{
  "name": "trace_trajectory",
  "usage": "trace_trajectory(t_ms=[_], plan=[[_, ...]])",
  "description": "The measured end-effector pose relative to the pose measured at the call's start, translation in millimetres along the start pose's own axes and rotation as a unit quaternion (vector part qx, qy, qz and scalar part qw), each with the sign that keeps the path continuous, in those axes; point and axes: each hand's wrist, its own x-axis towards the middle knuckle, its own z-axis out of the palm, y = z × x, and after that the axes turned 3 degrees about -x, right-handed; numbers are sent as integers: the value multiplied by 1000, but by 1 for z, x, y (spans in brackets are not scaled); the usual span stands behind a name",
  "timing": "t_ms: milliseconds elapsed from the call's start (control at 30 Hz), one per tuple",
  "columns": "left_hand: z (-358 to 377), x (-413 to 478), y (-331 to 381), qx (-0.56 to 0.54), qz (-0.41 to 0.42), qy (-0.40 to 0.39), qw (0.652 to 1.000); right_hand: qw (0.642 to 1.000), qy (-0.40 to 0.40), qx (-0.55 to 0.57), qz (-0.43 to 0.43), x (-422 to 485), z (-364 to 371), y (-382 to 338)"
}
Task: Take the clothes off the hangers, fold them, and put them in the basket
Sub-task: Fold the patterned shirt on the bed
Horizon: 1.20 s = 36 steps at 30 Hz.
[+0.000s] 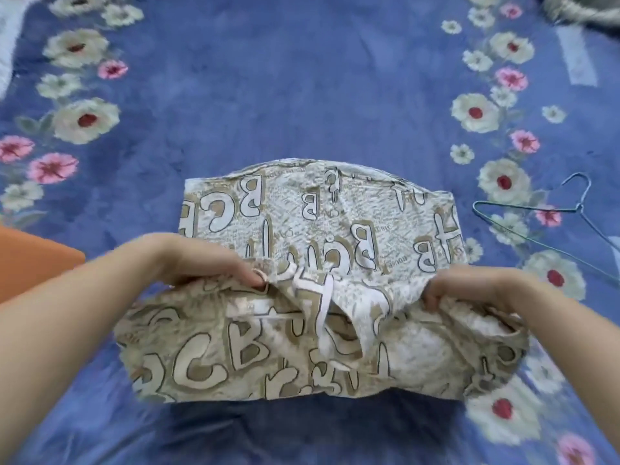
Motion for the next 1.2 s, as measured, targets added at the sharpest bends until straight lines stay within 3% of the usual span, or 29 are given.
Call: trace_trajectory(t_ms=[100, 200, 333, 500, 600, 700, 800, 867, 933, 1000, 1067, 1133, 1200], plan=[[-50, 10, 33, 55, 72, 156, 984, 994, 98, -32, -22, 30, -41, -19], [-74, 46, 40, 178, 102, 404, 892, 957, 269, -96, -40, 71, -57, -22], [-66, 91, 15, 230, 88, 437, 865, 928, 348, -133, -13, 103, -42, -10], [-61, 114, 3, 256, 76, 541, 797, 902, 414, -117, 14, 119, -35, 11], [-69, 119, 5, 199, 139, 605, 759, 882, 457, -116, -14, 134, -40, 19], [-71, 123, 10, 133, 146, 683, 703, 839, 536, -91, -31, 142, -35, 11], [-36, 127, 22, 139, 211, 673, 695, 819, 553, -94, -122, 139, -2, -17], [11, 134, 29, 188, 251, 621, 718, 829, 490, -166, -213, 136, 33, -37], [48, 149, 27, 255, 235, 561, 752, 824, 428, -262, -261, 140, 55, -45], [48, 162, 14, 261, 178, 549, 773, 837, 384, -310, -239, 149, 48, -41], [21, 170, -6, 247, 107, 573, 774, 865, 353, -310, -178, 161, 22, -23], [-12, 168, -29, 242, 49, 592, 767, 846, 376, -351, -140, 172, -3, 4], [-34, 160, -47, 208, 10, 611, 764, 861, 384, -323, -81, 178, -20, 27]])
